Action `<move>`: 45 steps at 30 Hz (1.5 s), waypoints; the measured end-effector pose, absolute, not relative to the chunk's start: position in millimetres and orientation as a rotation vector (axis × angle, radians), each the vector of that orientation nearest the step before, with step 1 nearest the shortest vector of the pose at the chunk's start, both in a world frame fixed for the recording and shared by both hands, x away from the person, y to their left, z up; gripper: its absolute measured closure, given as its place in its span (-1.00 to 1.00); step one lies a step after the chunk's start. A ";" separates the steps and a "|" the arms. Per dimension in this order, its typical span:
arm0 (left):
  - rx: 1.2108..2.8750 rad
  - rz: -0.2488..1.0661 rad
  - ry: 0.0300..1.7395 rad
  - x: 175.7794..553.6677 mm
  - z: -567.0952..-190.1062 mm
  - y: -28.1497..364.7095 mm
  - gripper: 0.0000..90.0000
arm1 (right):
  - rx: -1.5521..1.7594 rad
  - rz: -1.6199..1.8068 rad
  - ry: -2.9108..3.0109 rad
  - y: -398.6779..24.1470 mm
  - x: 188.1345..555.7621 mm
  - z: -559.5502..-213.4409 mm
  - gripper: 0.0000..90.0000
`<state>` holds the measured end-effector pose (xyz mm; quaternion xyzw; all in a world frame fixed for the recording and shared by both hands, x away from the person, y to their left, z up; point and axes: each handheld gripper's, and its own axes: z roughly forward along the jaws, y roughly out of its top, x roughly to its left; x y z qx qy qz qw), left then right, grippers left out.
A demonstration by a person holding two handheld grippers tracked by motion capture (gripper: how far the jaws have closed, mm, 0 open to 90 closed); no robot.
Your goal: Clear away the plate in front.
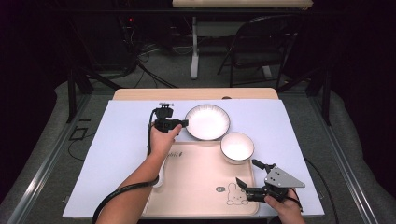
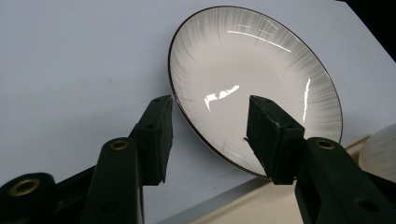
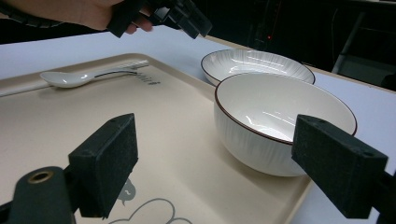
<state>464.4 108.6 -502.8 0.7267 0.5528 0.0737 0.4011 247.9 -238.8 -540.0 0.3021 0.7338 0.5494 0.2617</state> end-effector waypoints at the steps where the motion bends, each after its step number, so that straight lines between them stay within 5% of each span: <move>1: 1.836 0.198 1.409 465.5 -503.1 108.8 0.13 | 0.818 1.487 1.985 -238.9 247.8 -540.0 -0.69; 10: 1.818 0.209 1.486 479.6 -514.7 106.6 0.11 | 0.819 1.488 1.986 -238.9 247.8 -540.0 -0.69; 45: 1.752 0.074 1.630 507.7 -551.3 79.7 0.58 | 0.820 1.495 1.982 -239.9 248.0 -539.9 -0.69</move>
